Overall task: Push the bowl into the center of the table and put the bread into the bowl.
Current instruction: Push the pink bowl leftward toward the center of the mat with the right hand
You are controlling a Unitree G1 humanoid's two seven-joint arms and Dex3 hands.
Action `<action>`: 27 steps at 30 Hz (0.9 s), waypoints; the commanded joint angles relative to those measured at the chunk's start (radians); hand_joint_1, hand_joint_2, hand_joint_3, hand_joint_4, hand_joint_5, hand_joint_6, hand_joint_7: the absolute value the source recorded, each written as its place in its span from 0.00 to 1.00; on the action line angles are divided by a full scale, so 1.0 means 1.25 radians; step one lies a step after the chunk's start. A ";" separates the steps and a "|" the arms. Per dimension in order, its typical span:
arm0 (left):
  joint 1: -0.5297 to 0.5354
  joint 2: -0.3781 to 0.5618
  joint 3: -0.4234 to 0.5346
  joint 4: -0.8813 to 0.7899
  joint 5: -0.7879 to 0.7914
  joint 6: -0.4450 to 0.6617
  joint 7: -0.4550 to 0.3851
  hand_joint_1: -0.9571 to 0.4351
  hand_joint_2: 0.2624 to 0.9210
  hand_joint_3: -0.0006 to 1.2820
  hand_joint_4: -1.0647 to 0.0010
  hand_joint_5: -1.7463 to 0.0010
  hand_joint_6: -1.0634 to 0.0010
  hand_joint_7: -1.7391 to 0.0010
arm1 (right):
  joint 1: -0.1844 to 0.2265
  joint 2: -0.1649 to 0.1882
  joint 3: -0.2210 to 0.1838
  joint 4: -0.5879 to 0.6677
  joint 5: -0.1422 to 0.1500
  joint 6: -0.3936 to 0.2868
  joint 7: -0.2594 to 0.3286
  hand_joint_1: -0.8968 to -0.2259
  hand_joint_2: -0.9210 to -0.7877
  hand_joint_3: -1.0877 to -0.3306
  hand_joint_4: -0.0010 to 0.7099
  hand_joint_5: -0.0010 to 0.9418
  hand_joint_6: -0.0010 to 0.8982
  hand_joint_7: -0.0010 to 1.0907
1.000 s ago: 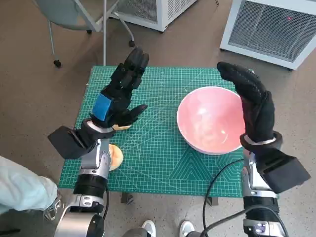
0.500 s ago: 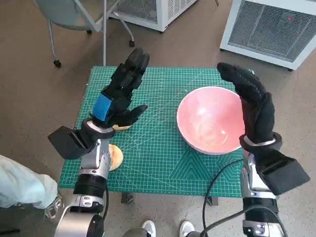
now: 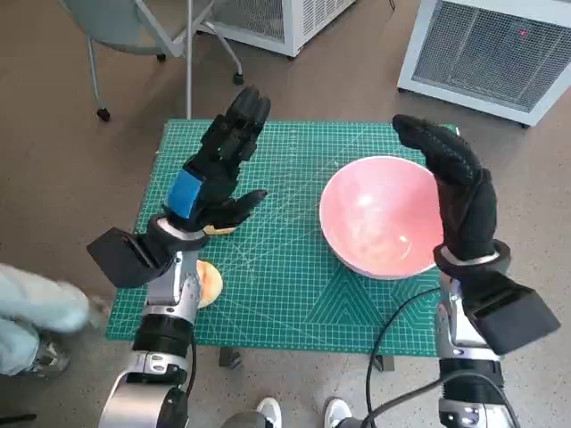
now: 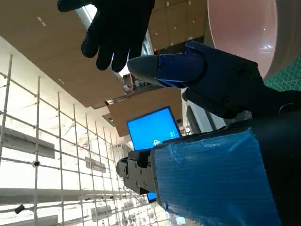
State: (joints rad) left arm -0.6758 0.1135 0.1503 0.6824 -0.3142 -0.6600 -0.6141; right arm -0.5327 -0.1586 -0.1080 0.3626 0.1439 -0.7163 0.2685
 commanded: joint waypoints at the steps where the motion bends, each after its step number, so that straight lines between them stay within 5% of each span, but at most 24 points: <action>1: 0.006 -0.001 -0.004 -0.011 0.011 -0.001 0.010 0.24 1.00 0.24 0.97 1.00 0.86 0.97 | 0.016 -0.034 -0.030 0.025 0.025 0.003 0.014 0.24 0.00 0.44 0.17 0.00 0.00 0.38; 6: 0.006 -0.001 -0.006 -0.007 0.016 -0.004 0.018 0.24 1.00 0.24 0.97 1.00 0.86 0.98 | -0.022 -0.077 -0.094 0.160 0.054 -0.048 0.014 0.25 0.00 0.44 0.17 0.00 0.00 0.38; 13: 0.007 -0.002 -0.008 0.000 0.017 -0.011 0.023 0.25 1.00 0.24 0.97 1.00 0.86 0.98 | -0.091 -0.104 -0.167 0.419 0.027 -0.107 -0.094 0.29 0.00 0.39 0.17 0.00 0.00 0.42; 19: 0.007 -0.001 -0.006 0.005 0.015 -0.012 0.021 0.25 1.00 0.24 0.99 1.00 0.86 0.98 | -0.128 -0.111 -0.181 0.573 0.009 -0.095 -0.166 0.33 0.00 0.35 0.19 0.01 0.00 0.42; 27: 0.009 0.002 -0.005 0.002 0.006 -0.003 0.014 0.23 1.00 0.24 0.99 1.00 0.86 0.98 | -0.150 -0.094 -0.188 0.690 0.015 -0.034 -0.181 0.43 0.00 0.26 0.18 0.00 0.02 0.42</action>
State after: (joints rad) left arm -0.6736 0.1114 0.1422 0.6852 -0.3091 -0.6613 -0.5905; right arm -0.7197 -0.2991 -0.3350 1.1637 0.1594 -0.8055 0.0568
